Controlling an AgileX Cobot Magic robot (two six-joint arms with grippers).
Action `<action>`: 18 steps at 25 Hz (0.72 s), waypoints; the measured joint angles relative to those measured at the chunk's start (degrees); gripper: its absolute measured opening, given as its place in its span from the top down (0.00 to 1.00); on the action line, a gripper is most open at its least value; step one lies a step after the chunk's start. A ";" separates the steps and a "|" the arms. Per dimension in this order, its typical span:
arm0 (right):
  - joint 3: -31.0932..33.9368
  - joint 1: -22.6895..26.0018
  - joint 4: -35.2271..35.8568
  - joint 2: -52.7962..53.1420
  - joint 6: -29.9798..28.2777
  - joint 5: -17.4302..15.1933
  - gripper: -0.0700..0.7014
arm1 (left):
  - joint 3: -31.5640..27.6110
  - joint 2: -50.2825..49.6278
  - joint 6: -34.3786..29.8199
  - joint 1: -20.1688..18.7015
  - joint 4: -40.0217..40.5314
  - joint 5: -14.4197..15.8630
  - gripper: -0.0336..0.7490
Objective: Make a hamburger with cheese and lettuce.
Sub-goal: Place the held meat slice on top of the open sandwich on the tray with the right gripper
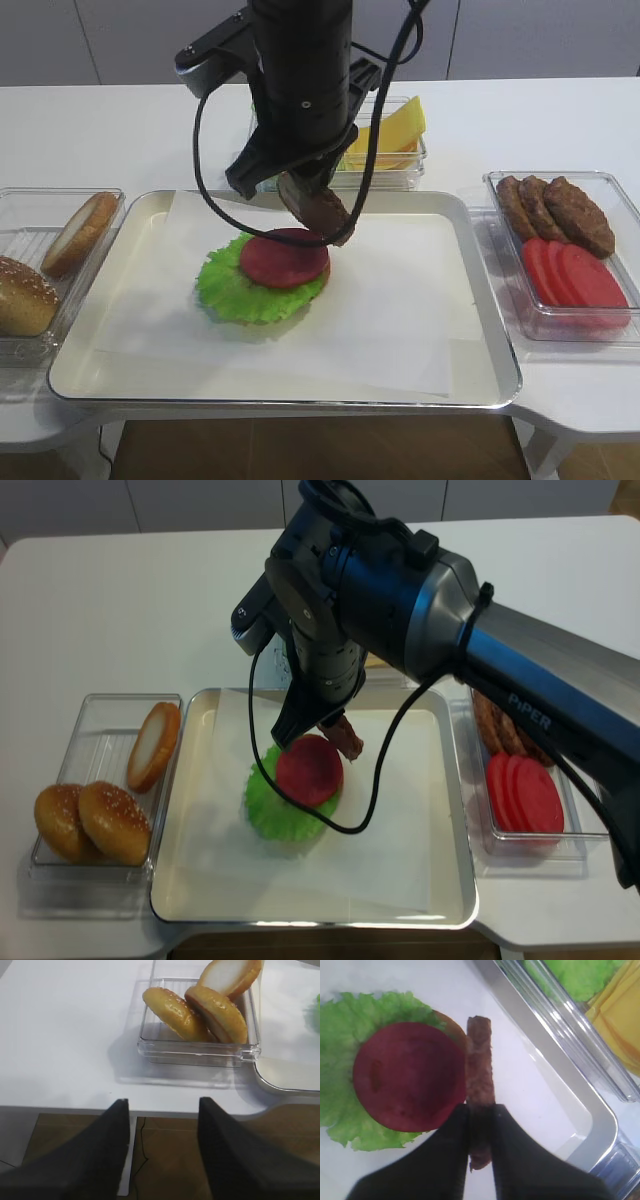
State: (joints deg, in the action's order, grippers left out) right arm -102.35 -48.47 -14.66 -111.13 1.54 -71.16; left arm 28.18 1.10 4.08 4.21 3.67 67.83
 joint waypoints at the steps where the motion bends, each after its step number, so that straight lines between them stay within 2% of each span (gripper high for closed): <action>1: 0.00 0.00 -0.39 0.12 -0.03 0.00 0.77 | 0.00 0.00 0.00 0.00 0.00 0.00 0.53; 11: 0.00 0.00 -0.98 2.22 0.07 0.00 0.77 | 0.00 0.00 0.00 0.00 0.00 0.00 0.53; 18: 0.00 -2.43 -1.99 2.31 0.18 0.00 0.77 | 0.00 0.00 0.00 0.00 0.00 0.00 0.53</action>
State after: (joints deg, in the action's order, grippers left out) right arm -102.35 -50.91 -16.65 -108.81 1.72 -71.16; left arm 28.18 1.10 4.08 4.21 3.67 67.83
